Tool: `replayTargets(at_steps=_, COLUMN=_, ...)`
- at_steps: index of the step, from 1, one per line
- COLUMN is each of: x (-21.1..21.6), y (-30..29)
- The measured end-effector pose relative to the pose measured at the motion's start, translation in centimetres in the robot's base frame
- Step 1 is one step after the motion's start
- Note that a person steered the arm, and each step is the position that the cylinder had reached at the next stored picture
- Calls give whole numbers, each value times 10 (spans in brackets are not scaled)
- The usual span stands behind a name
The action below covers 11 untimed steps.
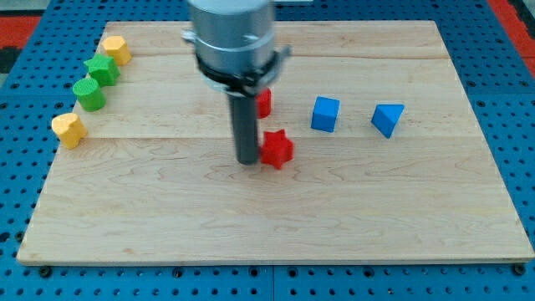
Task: Slide the red star towards the center left
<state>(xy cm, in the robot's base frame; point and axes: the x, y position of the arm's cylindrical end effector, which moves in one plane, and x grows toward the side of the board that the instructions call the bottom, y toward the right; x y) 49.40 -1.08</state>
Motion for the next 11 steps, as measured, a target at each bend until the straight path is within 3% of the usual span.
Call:
replayTargets(at_steps=1, x=12, y=40)
replayTargets(at_steps=2, x=-12, y=75)
replayTargets(at_steps=3, x=-5, y=139)
replayTargets(at_steps=4, x=-26, y=156)
replayTargets(at_steps=7, x=-58, y=-22)
replayTargets(at_steps=8, x=-97, y=-42)
replayTargets(at_steps=10, x=-135, y=-58)
replayTargets(at_steps=11, x=-177, y=-32)
